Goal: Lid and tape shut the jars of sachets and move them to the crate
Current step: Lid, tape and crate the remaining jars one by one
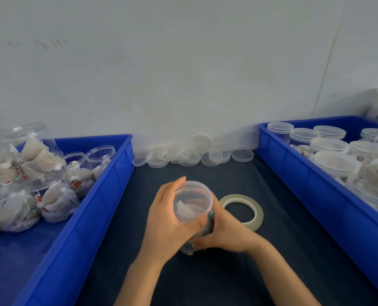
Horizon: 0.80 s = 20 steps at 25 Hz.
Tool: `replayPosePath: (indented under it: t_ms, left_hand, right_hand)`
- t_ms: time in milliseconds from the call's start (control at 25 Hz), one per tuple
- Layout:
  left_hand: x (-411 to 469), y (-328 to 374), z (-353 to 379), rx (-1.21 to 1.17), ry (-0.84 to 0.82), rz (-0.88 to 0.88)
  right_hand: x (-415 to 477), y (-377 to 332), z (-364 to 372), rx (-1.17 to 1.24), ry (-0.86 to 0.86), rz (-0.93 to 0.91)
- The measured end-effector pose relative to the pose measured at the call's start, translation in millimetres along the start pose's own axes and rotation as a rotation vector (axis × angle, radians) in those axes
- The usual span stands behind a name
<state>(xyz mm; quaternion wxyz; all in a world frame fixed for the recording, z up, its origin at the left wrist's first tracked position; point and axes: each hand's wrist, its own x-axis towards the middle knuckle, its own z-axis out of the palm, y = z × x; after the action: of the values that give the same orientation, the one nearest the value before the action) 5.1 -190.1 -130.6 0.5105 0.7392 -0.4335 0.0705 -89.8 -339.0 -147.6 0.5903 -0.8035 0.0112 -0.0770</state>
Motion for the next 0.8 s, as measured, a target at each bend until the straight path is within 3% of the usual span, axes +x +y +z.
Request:
replayPosePath:
  t_ms: [320, 600, 800]
  left_hand:
    - [0.2, 2.5, 0.1, 0.054, 0.076, -0.031]
    - [4.6, -5.1, -2.3, -0.097, 0.060, -0.301]
    - [5.5, -3.9, 4.6, -0.321, 0.058, -0.447]
  right_hand:
    - [4.1, 8.3, 19.1, 0.068, 0.229, -0.199]
    - [4.2, 0.6, 33.7, -0.794, 0.630, -0.195]
    - [3.6, 0.1, 42.8, -0.922, 0.799, -0.208]
